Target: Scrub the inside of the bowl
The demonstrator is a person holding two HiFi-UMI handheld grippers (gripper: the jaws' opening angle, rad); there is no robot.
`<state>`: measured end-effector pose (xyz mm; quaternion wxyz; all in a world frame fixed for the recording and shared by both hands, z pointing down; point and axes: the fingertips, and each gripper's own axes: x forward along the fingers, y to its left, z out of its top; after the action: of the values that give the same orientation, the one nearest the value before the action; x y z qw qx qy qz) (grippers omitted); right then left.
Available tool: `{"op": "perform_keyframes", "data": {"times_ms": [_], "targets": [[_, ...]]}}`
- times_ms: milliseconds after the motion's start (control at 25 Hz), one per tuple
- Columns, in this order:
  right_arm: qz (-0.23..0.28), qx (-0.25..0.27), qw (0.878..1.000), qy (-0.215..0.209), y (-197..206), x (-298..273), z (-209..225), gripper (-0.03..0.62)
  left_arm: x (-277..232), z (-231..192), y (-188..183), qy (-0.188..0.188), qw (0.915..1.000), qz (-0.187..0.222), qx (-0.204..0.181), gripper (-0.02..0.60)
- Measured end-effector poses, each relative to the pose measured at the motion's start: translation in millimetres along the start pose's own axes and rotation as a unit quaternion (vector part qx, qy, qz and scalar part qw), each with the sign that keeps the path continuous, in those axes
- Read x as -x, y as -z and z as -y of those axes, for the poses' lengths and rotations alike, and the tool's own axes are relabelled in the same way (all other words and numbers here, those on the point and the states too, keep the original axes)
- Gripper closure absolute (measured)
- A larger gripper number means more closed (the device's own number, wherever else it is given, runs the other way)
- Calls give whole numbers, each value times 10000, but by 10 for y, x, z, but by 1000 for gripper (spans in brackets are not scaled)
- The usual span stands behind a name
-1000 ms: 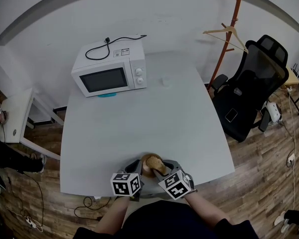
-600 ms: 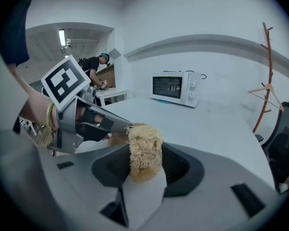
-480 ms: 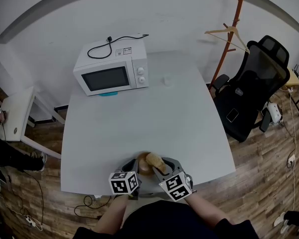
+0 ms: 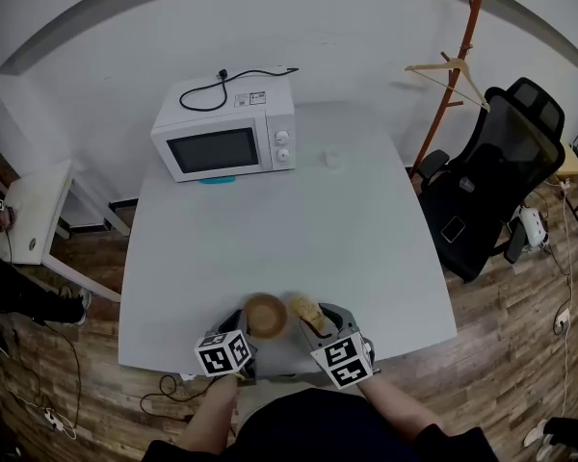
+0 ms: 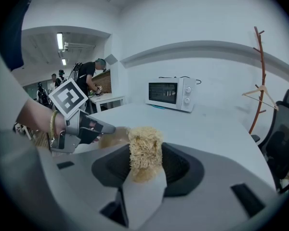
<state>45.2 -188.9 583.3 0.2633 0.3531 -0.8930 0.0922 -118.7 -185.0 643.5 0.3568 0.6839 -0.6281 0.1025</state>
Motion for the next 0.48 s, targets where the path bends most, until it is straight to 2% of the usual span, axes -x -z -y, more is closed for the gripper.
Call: {"op": "perform_keyframes", "data": {"times_ms": [480], "targets": [[38, 8, 9998, -207, -39, -68, -153, 416, 146, -628, 51, -591, 9966, 191, 535, 552]]}}
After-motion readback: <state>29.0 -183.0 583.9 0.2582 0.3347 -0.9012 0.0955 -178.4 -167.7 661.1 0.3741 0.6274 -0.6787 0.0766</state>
